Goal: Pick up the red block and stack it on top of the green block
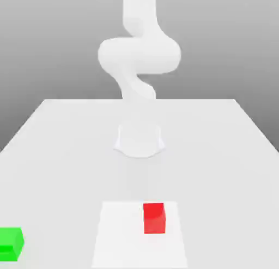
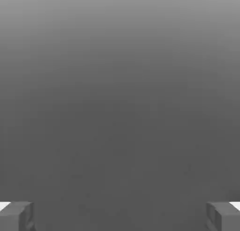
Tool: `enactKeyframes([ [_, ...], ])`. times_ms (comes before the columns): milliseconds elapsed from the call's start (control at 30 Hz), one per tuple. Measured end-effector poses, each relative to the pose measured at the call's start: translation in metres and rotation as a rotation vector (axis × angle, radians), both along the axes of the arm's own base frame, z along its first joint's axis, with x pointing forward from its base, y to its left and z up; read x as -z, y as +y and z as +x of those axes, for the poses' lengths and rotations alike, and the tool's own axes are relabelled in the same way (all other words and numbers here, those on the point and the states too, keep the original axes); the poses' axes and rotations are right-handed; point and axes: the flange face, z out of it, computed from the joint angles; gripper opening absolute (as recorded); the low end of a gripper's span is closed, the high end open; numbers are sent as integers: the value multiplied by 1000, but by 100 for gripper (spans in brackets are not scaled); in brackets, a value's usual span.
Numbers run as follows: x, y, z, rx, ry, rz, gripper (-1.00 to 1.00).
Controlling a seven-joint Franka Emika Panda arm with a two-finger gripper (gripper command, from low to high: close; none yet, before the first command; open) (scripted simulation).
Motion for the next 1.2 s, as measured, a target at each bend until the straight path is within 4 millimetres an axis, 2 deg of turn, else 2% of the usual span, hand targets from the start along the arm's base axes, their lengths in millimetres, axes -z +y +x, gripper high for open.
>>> enactKeyframes([
  [133, 98, 7, 45, -17, 154, 13, 0],
  [200, 146, 12, 58, -24, 227, 15, 0],
  [300, 217, 18, 67, -32, 334, 14, 0],
  [467, 332, 28, 56, -42, 511, 0, 0],
  [600, 416, 33, 26, -47, 652, -22, 0],
  [667, 449, 33, 12, -48, 700, -32, 0],
  [833, 502, 33, 9, -47, 716, -35, 0],
  [867, 512, 33, 8, -47, 716, -35, -100],
  [1067, 516, 33, 7, -47, 716, -35, -100],
  [1133, 507, 33, 8, -47, 716, -35, -100],
  [1200, 490, 33, 9, -47, 716, -36, -100],
])
